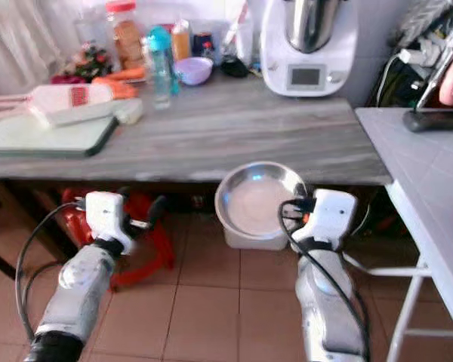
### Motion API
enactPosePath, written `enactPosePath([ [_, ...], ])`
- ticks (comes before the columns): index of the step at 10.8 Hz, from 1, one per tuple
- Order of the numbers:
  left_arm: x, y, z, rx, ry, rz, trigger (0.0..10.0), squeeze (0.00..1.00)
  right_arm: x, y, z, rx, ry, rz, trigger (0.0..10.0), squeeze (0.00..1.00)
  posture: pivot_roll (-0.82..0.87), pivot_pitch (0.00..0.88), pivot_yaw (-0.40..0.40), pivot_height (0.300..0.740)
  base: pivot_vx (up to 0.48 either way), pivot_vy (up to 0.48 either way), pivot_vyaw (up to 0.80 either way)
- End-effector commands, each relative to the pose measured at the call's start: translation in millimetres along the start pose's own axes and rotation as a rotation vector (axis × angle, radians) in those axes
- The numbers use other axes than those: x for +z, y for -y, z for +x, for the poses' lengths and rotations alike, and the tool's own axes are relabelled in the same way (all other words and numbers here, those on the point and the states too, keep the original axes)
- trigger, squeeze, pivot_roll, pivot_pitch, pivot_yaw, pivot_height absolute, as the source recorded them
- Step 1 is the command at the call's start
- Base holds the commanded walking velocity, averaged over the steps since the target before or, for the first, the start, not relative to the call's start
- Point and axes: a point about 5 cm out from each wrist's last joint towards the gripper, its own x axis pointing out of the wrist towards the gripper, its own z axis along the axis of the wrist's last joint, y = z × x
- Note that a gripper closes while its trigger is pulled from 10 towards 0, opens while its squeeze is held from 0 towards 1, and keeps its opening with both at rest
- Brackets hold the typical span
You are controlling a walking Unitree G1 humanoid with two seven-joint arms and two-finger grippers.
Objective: Setting the table
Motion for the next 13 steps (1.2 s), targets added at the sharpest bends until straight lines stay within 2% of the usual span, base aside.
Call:
enactPosePath([
  [1,5,-8.1,-0.3,0.011,0.008,0.023,10.0,0.0,6,-6.5,1.9,0.019,0.031,0.017,10.0,0.0,-0.05,0.015,0.025,0.74,0.379,0.0,0.0],
  [11,3,-1.2,3.7,-0.004,0.007,0.012,10.0,0.0,2,-13.1,7.1,0.042,0.019,0.029,10.0,0.0,-0.06,0.002,0.018,0.74,0.378,0.0,0.0],
  [13,4,-4.5,0.4,0.014,0.016,0.039,10.0,0.0,-2,-13.1,13.2,0.052,-0.004,0.042,10.0,0.0,-0.04,0.0,0.012,0.74,0.0,0.0,0.0],
])
